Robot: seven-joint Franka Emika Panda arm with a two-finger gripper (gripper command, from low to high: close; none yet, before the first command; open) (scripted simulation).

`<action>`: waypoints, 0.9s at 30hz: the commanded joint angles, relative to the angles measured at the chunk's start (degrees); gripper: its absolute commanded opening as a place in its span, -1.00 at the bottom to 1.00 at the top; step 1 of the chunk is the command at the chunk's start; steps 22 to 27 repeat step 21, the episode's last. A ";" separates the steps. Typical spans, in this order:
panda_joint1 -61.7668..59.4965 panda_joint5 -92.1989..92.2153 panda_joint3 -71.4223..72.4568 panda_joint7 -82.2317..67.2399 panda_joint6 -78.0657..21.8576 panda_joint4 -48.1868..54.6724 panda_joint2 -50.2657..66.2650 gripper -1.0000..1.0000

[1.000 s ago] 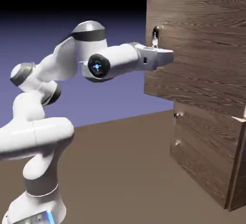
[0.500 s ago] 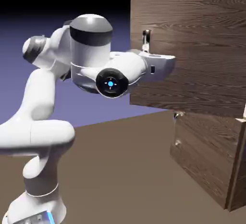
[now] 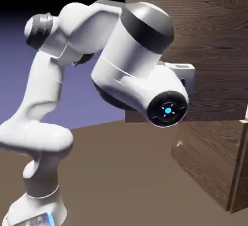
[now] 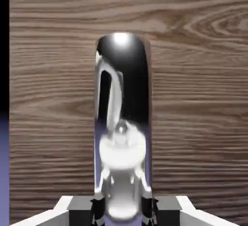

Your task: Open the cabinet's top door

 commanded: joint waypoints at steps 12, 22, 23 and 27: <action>-1.80 -15.11 13.13 3.22 9.96 13.53 -24.92 -1.00; 9.22 -24.58 12.07 10.69 15.25 23.28 -43.07 -1.00; 9.22 -24.58 12.07 10.69 15.25 23.28 -43.07 -1.00; 9.22 -24.58 12.07 10.69 15.25 23.28 -43.07 -1.00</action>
